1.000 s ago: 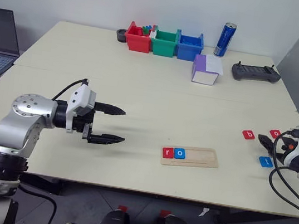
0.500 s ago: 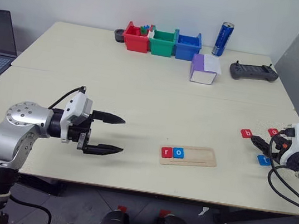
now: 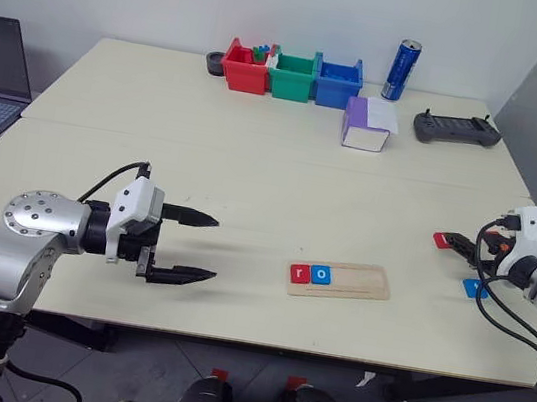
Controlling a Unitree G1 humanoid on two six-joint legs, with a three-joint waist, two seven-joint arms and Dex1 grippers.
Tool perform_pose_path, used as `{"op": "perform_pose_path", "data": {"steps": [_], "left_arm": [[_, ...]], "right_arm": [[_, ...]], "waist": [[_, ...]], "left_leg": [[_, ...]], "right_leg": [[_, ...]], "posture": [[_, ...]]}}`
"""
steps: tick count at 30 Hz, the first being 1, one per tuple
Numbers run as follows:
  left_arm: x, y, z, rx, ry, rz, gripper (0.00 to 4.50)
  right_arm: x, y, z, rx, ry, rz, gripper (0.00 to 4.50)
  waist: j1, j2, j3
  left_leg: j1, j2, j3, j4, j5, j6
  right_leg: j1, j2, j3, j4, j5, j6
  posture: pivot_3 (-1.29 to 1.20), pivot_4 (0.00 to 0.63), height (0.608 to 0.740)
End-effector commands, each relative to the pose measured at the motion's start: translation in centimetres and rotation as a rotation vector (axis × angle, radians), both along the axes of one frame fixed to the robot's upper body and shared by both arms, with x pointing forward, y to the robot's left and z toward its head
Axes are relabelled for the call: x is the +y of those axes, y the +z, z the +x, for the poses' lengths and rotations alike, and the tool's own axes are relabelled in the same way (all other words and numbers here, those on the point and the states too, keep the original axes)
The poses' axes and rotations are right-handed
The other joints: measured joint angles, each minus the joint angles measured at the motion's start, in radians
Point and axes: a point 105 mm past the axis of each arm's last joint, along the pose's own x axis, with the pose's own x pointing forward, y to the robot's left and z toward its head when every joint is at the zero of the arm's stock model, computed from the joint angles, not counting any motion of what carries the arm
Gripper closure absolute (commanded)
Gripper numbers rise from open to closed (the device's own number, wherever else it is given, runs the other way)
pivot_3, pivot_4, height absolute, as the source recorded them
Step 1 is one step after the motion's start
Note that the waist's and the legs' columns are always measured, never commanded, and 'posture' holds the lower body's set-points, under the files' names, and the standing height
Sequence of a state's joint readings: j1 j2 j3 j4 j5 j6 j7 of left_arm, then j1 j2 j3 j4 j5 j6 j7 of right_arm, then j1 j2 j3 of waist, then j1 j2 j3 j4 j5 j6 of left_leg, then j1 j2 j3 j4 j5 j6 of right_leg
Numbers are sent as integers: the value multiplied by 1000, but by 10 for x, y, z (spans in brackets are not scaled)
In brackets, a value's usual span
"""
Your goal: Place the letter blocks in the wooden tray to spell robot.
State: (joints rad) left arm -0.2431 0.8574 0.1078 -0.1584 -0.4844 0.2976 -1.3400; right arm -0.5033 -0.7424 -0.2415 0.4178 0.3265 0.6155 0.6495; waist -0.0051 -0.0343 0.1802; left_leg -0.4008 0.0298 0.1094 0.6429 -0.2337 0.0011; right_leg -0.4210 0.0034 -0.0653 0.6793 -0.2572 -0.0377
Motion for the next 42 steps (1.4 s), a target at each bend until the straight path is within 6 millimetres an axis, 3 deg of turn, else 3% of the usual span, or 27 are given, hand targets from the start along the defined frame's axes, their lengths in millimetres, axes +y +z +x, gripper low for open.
{"op": "perform_pose_path", "data": {"steps": [1,28,42], "left_arm": [[1,9,-3,-53,2,13,22],[0,5,-9,-52,34,1,22],[1,6,-9,-60,42,-1,22]], "right_arm": [[-1,14,4,-50,7,-19,0],[5,5,23,-28,14,-7,0],[10,-27,33,28,-8,17,0]], "waist": [[0,0,0],[-2,0,0],[-4,0,0]], "left_leg": [[0,0,0,0,0,0],[0,0,0,0,0,0],[1,0,0,0,0,0]], "right_leg": [[0,0,0,0,0,0],[0,0,0,0,0,0],[0,0,0,0,0,0]], "posture": [[0,150,740],[0,150,740],[0,150,740]]}}
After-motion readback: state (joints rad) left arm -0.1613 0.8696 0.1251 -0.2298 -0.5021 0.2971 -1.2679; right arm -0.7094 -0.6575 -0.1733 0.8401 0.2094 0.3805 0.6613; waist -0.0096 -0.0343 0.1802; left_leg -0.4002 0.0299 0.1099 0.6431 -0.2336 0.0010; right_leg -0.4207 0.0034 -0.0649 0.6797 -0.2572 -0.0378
